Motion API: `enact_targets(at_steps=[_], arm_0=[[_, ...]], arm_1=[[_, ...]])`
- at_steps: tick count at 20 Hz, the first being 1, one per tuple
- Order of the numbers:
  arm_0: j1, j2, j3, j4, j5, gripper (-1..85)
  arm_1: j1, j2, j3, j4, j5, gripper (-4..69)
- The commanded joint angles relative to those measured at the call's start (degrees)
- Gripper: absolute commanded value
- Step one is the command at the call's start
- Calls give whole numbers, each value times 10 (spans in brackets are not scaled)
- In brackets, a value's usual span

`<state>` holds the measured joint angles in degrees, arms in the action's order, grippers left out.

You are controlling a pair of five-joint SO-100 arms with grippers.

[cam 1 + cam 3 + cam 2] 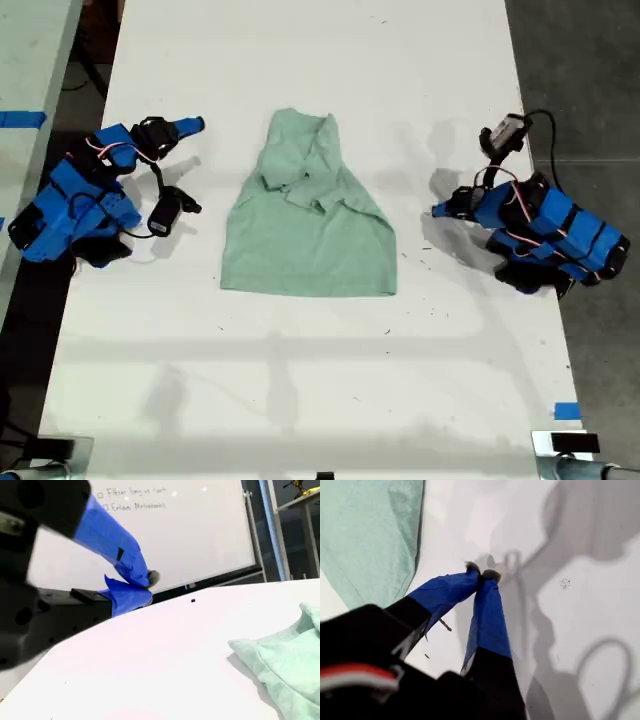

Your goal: Fold t shirt

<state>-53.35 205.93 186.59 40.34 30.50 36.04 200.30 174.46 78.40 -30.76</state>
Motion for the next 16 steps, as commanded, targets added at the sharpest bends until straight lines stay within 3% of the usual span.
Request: enact_targets(at_steps=[1,16], arm_0=[[-8,5,23,0,-12,-2],[-13,5,23,-1,-12,-2]], arm_1=[[0,8,25,4,3,19],[0,8,25,4,2,19]])
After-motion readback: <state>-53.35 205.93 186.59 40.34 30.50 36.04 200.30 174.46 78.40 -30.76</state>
